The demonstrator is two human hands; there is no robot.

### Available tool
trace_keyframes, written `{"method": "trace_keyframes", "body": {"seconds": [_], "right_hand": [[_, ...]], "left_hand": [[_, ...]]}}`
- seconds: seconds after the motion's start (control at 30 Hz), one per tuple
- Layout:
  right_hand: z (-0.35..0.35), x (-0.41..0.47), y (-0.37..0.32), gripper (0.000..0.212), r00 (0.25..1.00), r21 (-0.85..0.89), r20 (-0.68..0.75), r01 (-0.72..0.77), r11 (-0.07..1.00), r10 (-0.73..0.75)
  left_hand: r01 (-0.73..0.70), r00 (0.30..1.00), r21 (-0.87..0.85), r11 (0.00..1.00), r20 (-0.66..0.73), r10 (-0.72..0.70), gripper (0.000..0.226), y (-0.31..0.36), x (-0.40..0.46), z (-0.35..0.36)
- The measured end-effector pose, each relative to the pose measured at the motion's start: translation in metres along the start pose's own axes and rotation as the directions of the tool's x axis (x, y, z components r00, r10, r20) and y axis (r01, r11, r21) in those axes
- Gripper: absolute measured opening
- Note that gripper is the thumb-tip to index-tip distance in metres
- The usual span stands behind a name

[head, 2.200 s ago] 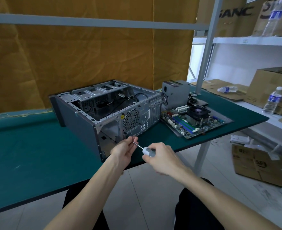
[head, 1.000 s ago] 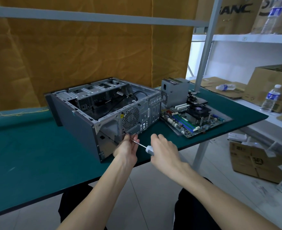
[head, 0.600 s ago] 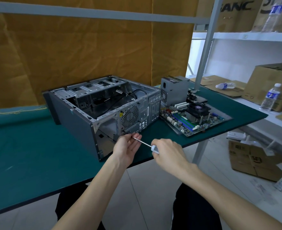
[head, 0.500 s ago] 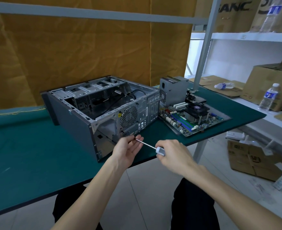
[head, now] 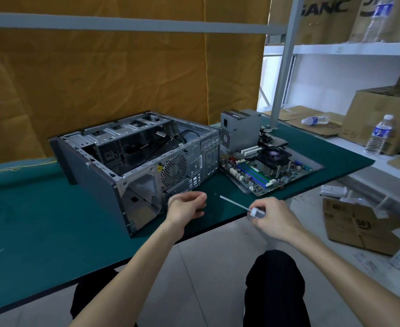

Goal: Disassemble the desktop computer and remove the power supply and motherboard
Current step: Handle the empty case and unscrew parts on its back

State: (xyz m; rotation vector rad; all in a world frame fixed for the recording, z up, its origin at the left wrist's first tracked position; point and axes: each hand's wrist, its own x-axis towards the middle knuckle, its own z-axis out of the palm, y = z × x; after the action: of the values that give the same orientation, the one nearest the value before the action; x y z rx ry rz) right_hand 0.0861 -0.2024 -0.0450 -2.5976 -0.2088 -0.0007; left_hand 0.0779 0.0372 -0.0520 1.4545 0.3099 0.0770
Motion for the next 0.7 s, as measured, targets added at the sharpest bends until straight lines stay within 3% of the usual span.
{"method": "trace_keyframes", "body": {"seconds": [0.07, 0.13, 0.33, 0.4, 0.53, 0.7], "right_hand": [[0.004, 0.006, 0.007, 0.011, 0.997, 0.116, -0.059, -0.048, 0.992, 0.055], [0.005, 0.016, 0.009, 0.012, 0.976, 0.143, -0.178, -0.097, 0.985, 0.122], [-0.025, 0.077, 0.033, 0.024, 0.887, 0.133, -0.411, -0.172, 0.976, 0.212], [-0.043, 0.103, 0.047, 0.039, 0.858, 0.099, -0.46, -0.207, 0.973, 0.229], [-0.069, 0.137, 0.06, 0.083, 0.866, -0.145, -0.439, -0.329, 0.933, 0.237], [-0.086, 0.156, 0.076, 0.136, 0.921, -0.218, -0.275, -0.338, 0.915, 0.275]], "left_hand": [[-0.16, 0.987, 0.281, 0.946, 0.035, 0.157, 0.002, -0.003, 0.004, 0.011], [-0.28, 0.96, 0.457, 0.844, 0.111, 0.258, 0.002, -0.003, 0.01, 0.026], [-0.463, 0.878, 0.541, 0.702, 0.173, 0.446, 0.002, 0.0, 0.05, 0.074], [-0.492, 0.861, 0.531, 0.69, 0.179, 0.476, 0.002, 0.003, 0.07, 0.092], [-0.473, 0.859, 0.633, 0.613, 0.177, 0.48, 0.006, -0.007, 0.097, 0.121], [-0.409, 0.863, 0.644, 0.647, 0.043, 0.503, 0.012, -0.023, 0.109, 0.123]]}}
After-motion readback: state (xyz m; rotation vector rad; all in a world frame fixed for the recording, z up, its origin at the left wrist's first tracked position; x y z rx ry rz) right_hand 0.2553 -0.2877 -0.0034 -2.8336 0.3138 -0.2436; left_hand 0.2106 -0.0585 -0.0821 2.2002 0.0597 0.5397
